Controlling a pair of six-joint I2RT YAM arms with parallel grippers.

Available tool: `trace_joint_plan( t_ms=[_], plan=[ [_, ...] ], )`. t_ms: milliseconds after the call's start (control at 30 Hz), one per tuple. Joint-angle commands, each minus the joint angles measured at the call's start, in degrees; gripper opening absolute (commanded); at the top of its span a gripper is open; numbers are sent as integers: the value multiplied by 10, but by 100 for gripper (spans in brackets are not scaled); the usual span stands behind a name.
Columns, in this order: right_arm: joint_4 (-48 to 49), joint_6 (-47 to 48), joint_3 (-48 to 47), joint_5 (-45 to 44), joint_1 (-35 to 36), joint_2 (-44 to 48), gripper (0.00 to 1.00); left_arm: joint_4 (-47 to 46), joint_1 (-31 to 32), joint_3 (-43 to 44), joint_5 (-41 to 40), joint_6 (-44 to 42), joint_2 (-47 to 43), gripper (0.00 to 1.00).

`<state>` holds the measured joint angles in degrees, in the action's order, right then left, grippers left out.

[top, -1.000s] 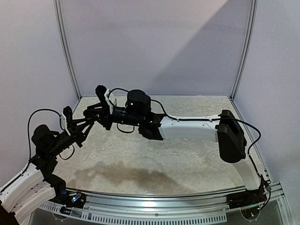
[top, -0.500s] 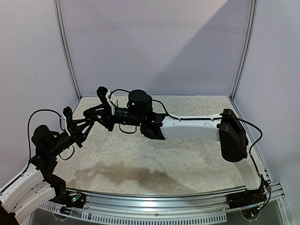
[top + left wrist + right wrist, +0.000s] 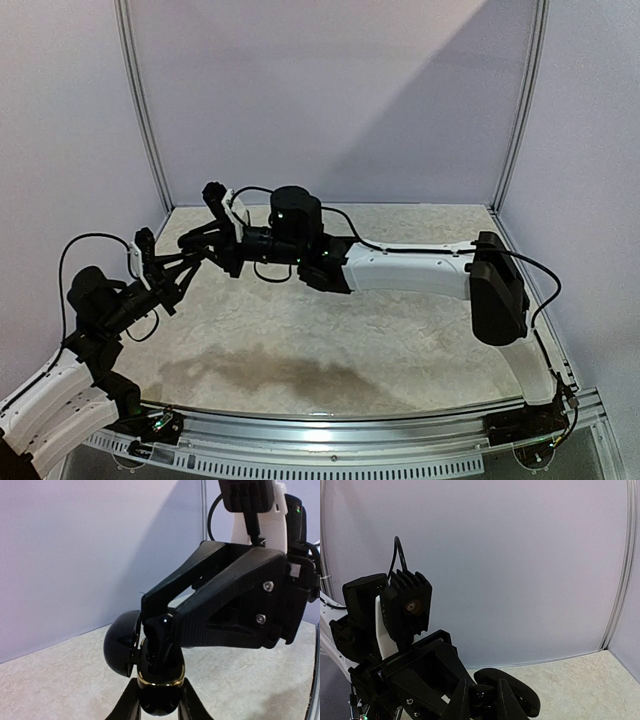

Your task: Insert the wireless bluetooth earbuds into the charging case

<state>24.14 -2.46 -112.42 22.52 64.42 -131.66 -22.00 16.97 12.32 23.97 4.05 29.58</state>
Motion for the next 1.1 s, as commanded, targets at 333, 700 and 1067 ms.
trace_joint_plan(
  t_ms=[333, 700, 1067],
  plan=[
    [-84, 48, -32, 0, 4, -31, 10, -14, -7, -3, 6, -12, -6, 0],
    [-98, 50, -46, -3, 4, -34, 17, -14, -6, -3, 8, -12, -5, 0],
    [-103, 53, -51, -3, 6, -36, 24, -14, -6, -3, 8, -13, -4, 0]
  ],
)
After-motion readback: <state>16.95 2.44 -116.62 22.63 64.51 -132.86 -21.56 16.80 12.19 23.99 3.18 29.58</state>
